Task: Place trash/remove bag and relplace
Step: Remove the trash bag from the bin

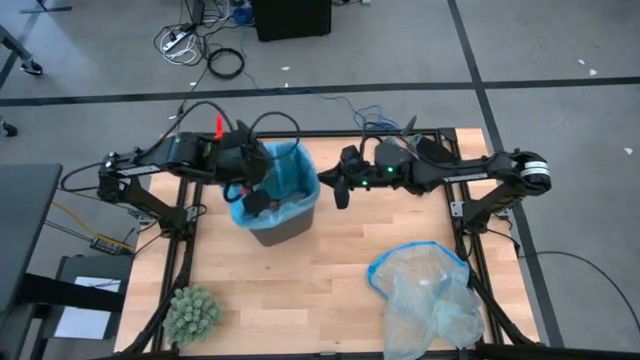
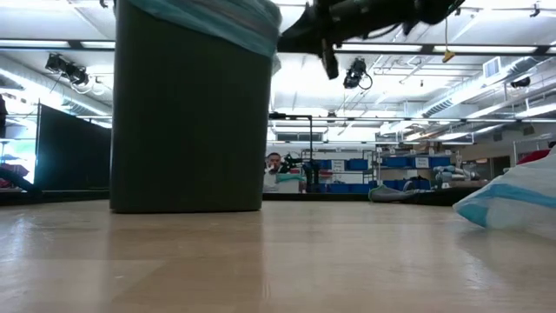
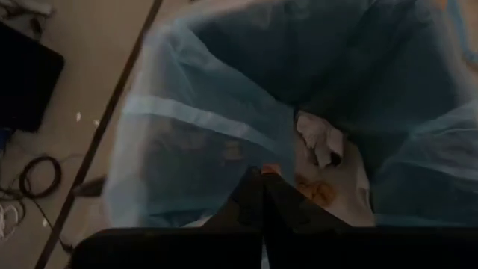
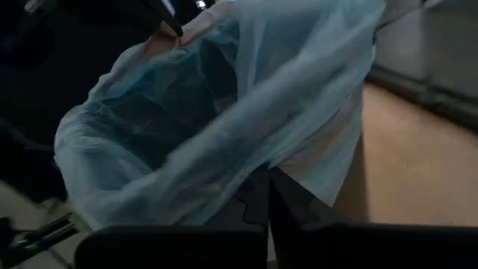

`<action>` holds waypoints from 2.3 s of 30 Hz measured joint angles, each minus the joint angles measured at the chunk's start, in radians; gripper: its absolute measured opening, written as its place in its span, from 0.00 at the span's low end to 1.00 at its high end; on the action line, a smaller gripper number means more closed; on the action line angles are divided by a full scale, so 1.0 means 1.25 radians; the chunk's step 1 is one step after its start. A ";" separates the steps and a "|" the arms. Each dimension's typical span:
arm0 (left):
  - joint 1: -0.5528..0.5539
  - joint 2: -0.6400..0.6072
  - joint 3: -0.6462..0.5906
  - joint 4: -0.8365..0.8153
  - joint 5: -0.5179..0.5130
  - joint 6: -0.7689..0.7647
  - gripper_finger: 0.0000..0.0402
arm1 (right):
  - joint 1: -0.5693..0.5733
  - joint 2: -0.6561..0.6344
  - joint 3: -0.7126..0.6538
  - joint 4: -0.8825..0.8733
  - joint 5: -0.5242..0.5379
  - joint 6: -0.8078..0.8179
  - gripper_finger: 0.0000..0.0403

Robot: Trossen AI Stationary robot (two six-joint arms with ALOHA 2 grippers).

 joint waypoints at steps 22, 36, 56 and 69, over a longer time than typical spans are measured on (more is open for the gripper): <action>0.000 0.000 0.134 -0.053 -0.024 0.090 0.00 | 0.019 -0.078 0.001 -0.180 0.059 0.038 0.02; 0.000 0.000 0.054 -0.109 0.009 -0.017 0.00 | -0.071 0.081 0.001 -0.002 -0.237 0.207 0.44; -0.045 0.000 0.026 -0.107 0.037 -0.118 0.00 | -0.041 0.035 0.000 0.002 -0.205 0.126 0.00; -0.046 0.000 0.028 0.063 0.040 -0.070 0.00 | 0.016 -0.158 0.078 -0.147 -0.070 -0.075 0.00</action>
